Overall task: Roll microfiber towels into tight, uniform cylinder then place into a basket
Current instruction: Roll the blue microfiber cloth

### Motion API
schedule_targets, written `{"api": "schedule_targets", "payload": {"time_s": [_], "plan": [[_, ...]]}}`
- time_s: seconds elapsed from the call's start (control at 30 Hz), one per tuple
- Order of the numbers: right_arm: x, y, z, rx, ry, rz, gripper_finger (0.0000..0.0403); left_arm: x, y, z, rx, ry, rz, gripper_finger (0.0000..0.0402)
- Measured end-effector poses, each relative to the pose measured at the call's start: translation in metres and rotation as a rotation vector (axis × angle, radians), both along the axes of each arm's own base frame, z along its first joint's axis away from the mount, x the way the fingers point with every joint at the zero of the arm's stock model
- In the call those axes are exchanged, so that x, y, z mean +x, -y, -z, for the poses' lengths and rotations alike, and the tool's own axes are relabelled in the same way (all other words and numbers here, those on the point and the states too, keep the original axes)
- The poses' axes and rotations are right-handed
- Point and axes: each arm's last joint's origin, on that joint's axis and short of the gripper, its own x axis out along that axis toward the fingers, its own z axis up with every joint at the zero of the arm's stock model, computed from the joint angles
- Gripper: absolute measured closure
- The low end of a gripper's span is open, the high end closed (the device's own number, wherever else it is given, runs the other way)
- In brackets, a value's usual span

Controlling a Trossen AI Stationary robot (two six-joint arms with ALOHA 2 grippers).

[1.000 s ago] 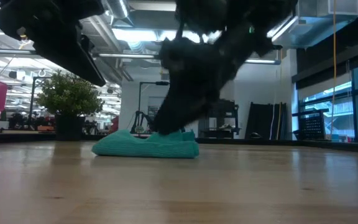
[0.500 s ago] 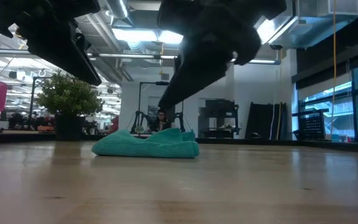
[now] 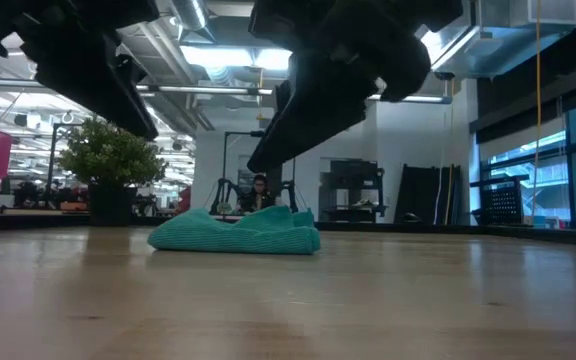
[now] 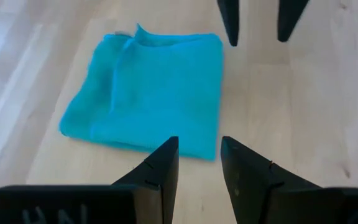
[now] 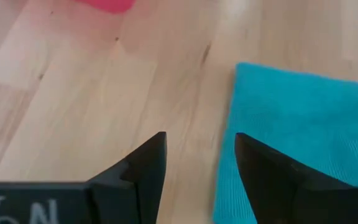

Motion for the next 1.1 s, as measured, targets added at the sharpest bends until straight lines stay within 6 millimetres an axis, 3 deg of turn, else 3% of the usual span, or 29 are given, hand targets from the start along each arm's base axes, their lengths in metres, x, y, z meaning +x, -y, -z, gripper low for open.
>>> {"api": "schedule_targets", "payload": {"time_s": [0.33, 0.8, 0.97, 1.1], "plan": [[0.003, 0.0, 0.022, -0.077, -0.05, -0.077, 0.0212, -0.004, -0.001, 0.004, 0.002, -0.068, 0.023, 0.0292], [0.011, 0.015, 0.059, -0.163, -0.118, 0.101, 0.0214, -0.003, -0.001, 0.003, 0.022, -0.065, 0.046, 0.0292], [0.011, 0.015, 0.069, -0.165, -0.129, 0.172, 0.0253, -0.003, -0.001, 0.003, 0.023, -0.065, 0.046, 0.0292], [0.011, 0.015, 0.072, -0.118, -0.137, 0.208, 0.0321, -0.003, -0.001, 0.003, 0.019, -0.063, 0.041, 0.0292]]}}
